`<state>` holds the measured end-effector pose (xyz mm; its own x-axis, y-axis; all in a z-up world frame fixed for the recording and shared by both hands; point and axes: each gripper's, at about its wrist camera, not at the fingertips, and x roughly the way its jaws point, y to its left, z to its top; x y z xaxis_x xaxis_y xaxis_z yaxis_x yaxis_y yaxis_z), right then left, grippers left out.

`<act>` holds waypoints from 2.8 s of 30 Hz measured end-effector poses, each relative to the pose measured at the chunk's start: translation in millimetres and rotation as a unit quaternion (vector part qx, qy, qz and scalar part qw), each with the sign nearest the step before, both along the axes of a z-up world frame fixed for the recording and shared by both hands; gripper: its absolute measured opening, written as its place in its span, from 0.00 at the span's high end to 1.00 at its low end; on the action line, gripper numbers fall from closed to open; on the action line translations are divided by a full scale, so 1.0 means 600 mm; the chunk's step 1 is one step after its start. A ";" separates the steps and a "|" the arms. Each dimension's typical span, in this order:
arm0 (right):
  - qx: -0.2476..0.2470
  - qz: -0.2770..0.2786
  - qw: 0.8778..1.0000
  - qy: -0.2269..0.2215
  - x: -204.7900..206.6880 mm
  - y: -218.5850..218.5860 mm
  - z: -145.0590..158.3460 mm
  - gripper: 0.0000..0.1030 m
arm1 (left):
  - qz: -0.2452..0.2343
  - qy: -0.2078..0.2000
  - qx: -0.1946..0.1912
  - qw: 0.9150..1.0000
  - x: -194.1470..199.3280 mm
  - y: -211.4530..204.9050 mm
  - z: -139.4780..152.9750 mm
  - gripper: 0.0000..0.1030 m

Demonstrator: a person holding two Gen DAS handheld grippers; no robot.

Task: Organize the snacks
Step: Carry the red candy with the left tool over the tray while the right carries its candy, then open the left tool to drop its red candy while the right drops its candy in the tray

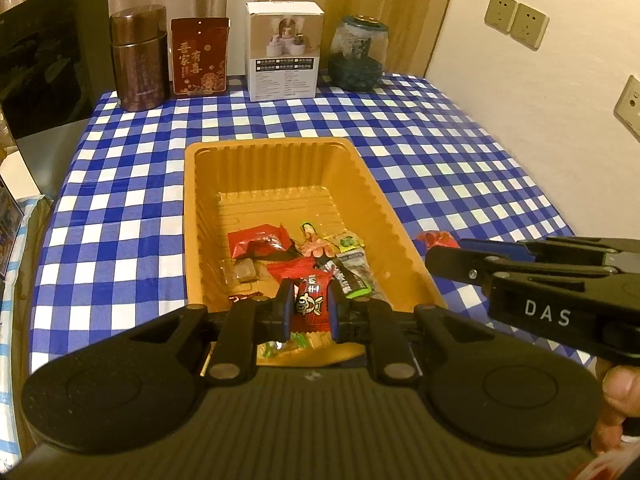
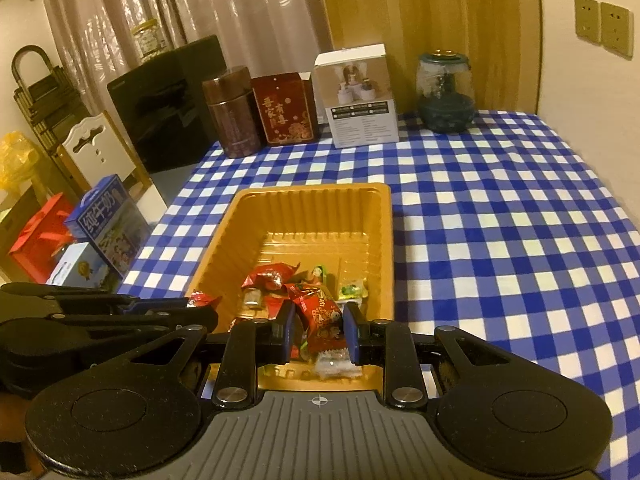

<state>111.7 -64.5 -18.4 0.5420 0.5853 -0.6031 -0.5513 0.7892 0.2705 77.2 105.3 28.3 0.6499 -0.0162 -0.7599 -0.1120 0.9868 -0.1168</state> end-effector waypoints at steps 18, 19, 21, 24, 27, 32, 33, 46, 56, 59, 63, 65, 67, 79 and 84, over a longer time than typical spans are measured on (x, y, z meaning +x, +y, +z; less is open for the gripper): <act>0.010 0.003 0.999 0.033 0.128 0.072 -0.049 0.75 | -0.001 0.011 0.005 1.000 0.125 0.073 -0.041 0.85; 0.011 0.003 0.999 0.034 0.137 0.076 -0.052 0.75 | -0.002 0.011 0.005 1.000 0.135 0.076 -0.044 0.85; 0.012 0.001 0.999 0.039 0.155 0.083 -0.059 0.75 | -0.003 0.013 0.006 1.000 0.157 0.082 -0.052 0.85; 0.012 -0.004 0.999 0.046 0.181 0.091 -0.068 0.75 | -0.005 0.016 0.008 1.000 0.184 0.089 -0.060 0.85; 0.012 -0.006 0.999 0.052 0.201 0.095 -0.078 0.75 | -0.007 0.018 0.012 1.000 0.205 0.093 -0.068 0.85; 0.016 -0.010 0.998 0.066 0.227 0.100 -0.095 0.75 | -0.012 0.023 0.017 1.000 0.228 0.096 -0.081 0.85; 0.016 -0.009 0.998 0.068 0.230 0.101 -0.097 0.75 | -0.011 0.024 0.018 1.000 0.230 0.097 -0.084 0.85; 0.031 -0.014 0.996 0.082 0.249 0.104 -0.111 0.75 | -0.016 0.025 0.020 0.999 0.250 0.104 -0.107 0.73; 0.039 -0.014 0.996 0.084 0.248 0.105 -0.106 0.75 | -0.017 0.023 0.033 0.999 0.231 0.103 -0.095 0.73; 0.042 -0.015 0.995 0.085 0.248 0.105 -0.105 0.75 | -0.019 0.021 0.032 0.999 0.228 0.105 -0.091 0.72; 0.051 -0.021 0.994 0.091 0.250 0.105 -0.106 0.74 | -0.019 0.022 0.033 0.999 0.225 0.107 -0.090 0.72; 0.066 -0.023 0.992 0.102 0.254 0.104 -0.108 0.72 | -0.016 0.022 0.033 0.999 0.224 0.109 -0.090 0.71; 0.080 -0.025 0.991 0.105 0.256 0.100 -0.106 0.55 | -0.016 0.022 0.033 0.999 0.223 0.110 -0.090 0.71; 0.087 -0.028 0.992 0.091 0.250 0.092 -0.094 0.39 | -0.013 0.018 0.036 0.999 0.216 0.112 -0.086 0.64; 0.076 -0.034 0.992 0.091 0.248 0.083 -0.093 0.39 | -0.012 0.019 0.037 0.999 0.210 0.111 -0.081 0.59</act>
<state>260.6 -14.8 -74.2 0.4740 0.6431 -0.6014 -0.4290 0.7652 0.4801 203.3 171.9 -20.2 0.6204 0.0252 -0.7839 -0.0915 0.9950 -0.0405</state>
